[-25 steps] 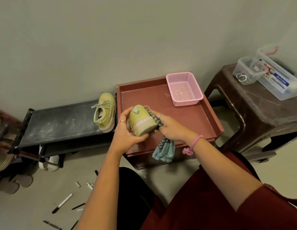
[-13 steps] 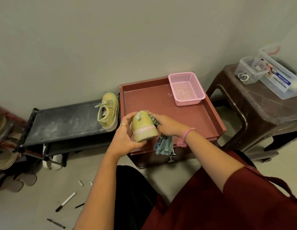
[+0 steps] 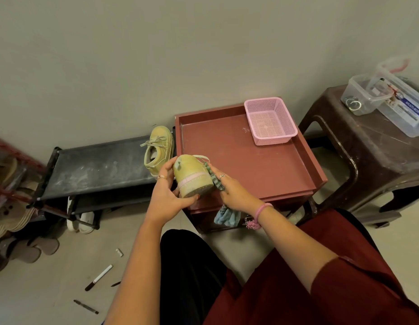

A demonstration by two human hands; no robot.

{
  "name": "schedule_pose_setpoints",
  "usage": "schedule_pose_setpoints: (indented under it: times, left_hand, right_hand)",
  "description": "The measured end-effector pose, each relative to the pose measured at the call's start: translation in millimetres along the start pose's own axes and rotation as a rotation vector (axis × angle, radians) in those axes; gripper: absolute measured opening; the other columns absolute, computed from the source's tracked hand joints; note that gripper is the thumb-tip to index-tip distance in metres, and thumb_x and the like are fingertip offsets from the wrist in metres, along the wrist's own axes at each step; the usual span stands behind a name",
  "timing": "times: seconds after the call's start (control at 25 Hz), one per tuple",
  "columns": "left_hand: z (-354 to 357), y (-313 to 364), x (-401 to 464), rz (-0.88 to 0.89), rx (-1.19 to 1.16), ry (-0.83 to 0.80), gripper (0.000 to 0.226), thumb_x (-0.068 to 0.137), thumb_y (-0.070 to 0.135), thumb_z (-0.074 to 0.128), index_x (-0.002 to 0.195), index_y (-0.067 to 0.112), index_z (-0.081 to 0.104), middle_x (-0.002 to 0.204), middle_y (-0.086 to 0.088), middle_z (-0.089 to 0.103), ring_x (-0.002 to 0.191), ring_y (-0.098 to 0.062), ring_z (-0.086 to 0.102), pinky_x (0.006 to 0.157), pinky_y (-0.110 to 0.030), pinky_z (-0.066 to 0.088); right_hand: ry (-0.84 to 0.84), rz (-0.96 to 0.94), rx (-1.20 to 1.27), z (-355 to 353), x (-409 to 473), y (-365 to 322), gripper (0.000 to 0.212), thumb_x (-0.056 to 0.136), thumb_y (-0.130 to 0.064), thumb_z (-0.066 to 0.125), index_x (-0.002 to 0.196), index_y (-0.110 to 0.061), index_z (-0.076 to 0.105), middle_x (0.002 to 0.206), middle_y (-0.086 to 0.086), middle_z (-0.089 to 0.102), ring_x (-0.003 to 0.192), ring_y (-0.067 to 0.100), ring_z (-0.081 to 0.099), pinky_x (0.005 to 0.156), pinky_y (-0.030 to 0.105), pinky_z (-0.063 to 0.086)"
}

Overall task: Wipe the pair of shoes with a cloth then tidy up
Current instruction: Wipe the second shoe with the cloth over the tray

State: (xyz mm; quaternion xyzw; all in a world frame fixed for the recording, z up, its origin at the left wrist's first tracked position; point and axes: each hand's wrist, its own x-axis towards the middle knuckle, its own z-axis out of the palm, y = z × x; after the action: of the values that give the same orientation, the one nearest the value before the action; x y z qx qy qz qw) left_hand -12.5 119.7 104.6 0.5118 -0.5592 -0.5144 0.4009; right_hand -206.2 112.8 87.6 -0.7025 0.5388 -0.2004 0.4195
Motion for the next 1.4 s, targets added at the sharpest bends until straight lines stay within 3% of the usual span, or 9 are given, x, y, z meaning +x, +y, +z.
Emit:
schedule_pose_setpoints:
  times: [0.12, 0.2, 0.32, 0.56, 0.76, 1.0, 1.16, 1.32, 1.4]
  left_hand:
    - [-3, 5, 6, -0.007, 0.047, 0.020, 0.094, 0.063, -0.015, 0.080, 0.126, 0.043, 0.039, 0.131, 0.001, 0.052, 0.118, -0.008, 0.056, 0.082, -0.023, 0.055]
    - [-4, 8, 10, -0.007, 0.071, 0.019, 0.093, 0.064, -0.014, 0.079, 0.128, 0.039, 0.038, 0.131, 0.003, 0.053, 0.118, -0.005, 0.055, 0.082, -0.020, 0.053]
    - [-3, 10, 13, -0.010, 0.132, 0.023, 0.090, 0.066, -0.008, 0.081, 0.131, 0.035, 0.036, 0.128, 0.009, 0.054, 0.117, 0.000, 0.054, 0.084, -0.017, 0.052]
    - [-1, 9, 16, -0.029, 0.176, 0.127, 0.070, 0.080, 0.012, 0.076, 0.130, 0.037, 0.034, 0.121, 0.005, 0.060, 0.105, -0.005, 0.063, 0.089, -0.023, 0.053]
    - [6, 11, 21, -0.009, 0.167, 0.054, 0.087, 0.065, 0.009, 0.085, 0.134, 0.031, 0.035, 0.127, 0.000, 0.057, 0.112, -0.010, 0.061, 0.093, -0.030, 0.053]
    - [-1, 11, 22, -0.015, 0.114, 0.052, 0.090, 0.062, -0.011, 0.079, 0.125, 0.039, 0.039, 0.126, -0.004, 0.056, 0.113, -0.011, 0.059, 0.088, -0.029, 0.055]
    - [-8, 7, 13, -0.049, 0.058, 0.063, 0.095, 0.061, -0.012, 0.082, 0.123, 0.043, 0.036, 0.132, -0.006, 0.050, 0.118, -0.011, 0.054, 0.081, -0.024, 0.056]
    - [-14, 2, 8, -0.084, 0.031, 0.111, 0.098, 0.063, -0.008, 0.083, 0.125, 0.047, 0.032, 0.135, -0.003, 0.047, 0.122, -0.014, 0.051, 0.081, -0.021, 0.055]
    - [-13, 5, 7, -0.112, 0.015, 0.110, 0.098, 0.066, -0.012, 0.079, 0.131, 0.041, 0.029, 0.129, -0.002, 0.050, 0.113, -0.012, 0.057, 0.075, -0.018, 0.055]
  right_hand:
    - [-0.023, -0.115, -0.052, -4, -3, -29, 0.084, 0.081, 0.018, 0.036, 0.152, -0.019, 0.011, 0.158, 0.001, 0.013, 0.145, 0.015, 0.011, 0.114, 0.019, 0.009]
    - [-0.040, -0.293, -0.349, -2, -12, -46, 0.082, 0.081, 0.016, 0.042, 0.151, -0.017, 0.014, 0.159, -0.001, 0.007, 0.146, 0.015, 0.002, 0.118, 0.029, 0.007]
    - [0.198, -0.525, -0.844, 13, -18, -41, 0.055, 0.093, -0.009, 0.036, 0.148, -0.008, 0.026, 0.156, 0.010, 0.022, 0.143, 0.030, 0.019, 0.114, 0.043, 0.026]
    - [0.323, -0.758, -1.053, 27, -7, -25, 0.046, 0.100, -0.014, 0.021, 0.142, -0.006, 0.038, 0.147, 0.010, 0.040, 0.140, 0.028, 0.031, 0.114, 0.043, 0.026]
    - [0.484, -0.695, -0.813, 23, -1, -2, 0.047, 0.096, -0.008, 0.035, 0.143, -0.014, 0.035, 0.146, 0.002, 0.043, 0.137, 0.023, 0.032, 0.114, 0.045, 0.024]
    - [0.415, -0.613, -0.357, 26, 10, -9, 0.061, 0.084, 0.008, 0.044, 0.139, -0.017, 0.041, 0.143, 0.001, 0.044, 0.136, 0.019, 0.033, 0.115, 0.042, 0.022]
    - [0.305, -0.207, 0.102, 35, 19, 16, 0.080, 0.075, 0.020, 0.039, 0.146, -0.016, 0.032, 0.148, 0.005, 0.037, 0.138, 0.020, 0.032, 0.116, 0.037, 0.025]
    - [0.149, -0.151, -0.039, 34, 27, 31, 0.087, 0.071, 0.023, 0.036, 0.149, -0.013, 0.022, 0.153, 0.002, 0.027, 0.140, 0.013, 0.022, 0.115, 0.016, 0.011]
    - [0.089, -0.118, -0.123, 33, 33, 37, 0.088, 0.070, 0.024, 0.034, 0.150, -0.011, 0.019, 0.155, 0.006, 0.023, 0.142, 0.015, 0.020, 0.115, 0.017, 0.010]
